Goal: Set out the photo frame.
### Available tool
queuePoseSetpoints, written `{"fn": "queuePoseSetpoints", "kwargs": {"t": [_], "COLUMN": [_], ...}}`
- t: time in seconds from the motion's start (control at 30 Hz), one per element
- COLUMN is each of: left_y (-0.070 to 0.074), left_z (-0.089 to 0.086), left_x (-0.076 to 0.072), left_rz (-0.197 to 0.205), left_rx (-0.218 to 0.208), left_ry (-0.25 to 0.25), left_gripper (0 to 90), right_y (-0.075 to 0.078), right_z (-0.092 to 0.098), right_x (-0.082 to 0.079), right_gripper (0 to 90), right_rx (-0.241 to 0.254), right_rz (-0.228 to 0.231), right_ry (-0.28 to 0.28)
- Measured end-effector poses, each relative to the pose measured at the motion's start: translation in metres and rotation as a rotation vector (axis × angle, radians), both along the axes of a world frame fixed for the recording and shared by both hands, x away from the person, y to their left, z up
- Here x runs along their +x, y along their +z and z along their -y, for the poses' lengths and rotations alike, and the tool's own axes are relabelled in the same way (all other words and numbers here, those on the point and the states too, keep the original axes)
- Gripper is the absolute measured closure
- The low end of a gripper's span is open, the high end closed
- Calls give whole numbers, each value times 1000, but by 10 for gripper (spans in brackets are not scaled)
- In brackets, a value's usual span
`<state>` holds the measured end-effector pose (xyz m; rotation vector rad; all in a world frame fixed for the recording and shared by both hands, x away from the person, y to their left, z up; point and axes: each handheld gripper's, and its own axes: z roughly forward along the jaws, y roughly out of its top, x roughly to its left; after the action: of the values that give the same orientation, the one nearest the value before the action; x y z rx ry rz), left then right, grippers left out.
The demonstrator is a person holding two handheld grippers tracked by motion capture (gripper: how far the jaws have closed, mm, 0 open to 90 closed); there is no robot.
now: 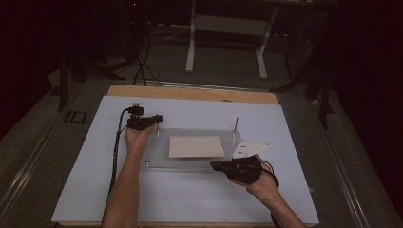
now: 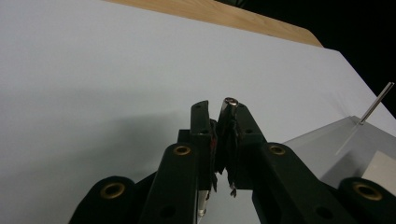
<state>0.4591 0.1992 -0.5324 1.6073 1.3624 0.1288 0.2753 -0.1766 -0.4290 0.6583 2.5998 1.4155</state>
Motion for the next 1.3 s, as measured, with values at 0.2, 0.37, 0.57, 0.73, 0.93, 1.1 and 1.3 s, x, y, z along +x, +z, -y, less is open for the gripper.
{"fn": "queuePoseSetpoints", "kwargs": {"t": [0.2,0.37,0.57,0.73,0.93,1.1,1.3], "left_y": [0,0,0,-1,2,3,7], "left_z": [1,0,0,-1,0,-1,0], "left_x": [0,1,0,1,1,0,-5], "left_rz": [-1,-5,-4,-12,-18,-27,-20], "left_rx": [-5,-6,-7,-22,-2,17,30], "left_ry": [9,10,1,4,1,-12,-34], "left_gripper": [825,825,822,815,803,735,638], "right_y": [-17,-29,-41,-41,-40,-37,-34], "right_z": [-9,-15,-21,-23,-23,-22,-22], "right_x": [-4,-8,-5,-6,-5,-4,-1], "right_gripper": [900,900,900,900,900,900,900], "right_rx": [-36,-60,-100,-80,-71,-54,-41], "right_rz": [-10,-4,44,85,83,81,81], "right_ry": [11,-3,-55,-97,-103,-109,-115]}}
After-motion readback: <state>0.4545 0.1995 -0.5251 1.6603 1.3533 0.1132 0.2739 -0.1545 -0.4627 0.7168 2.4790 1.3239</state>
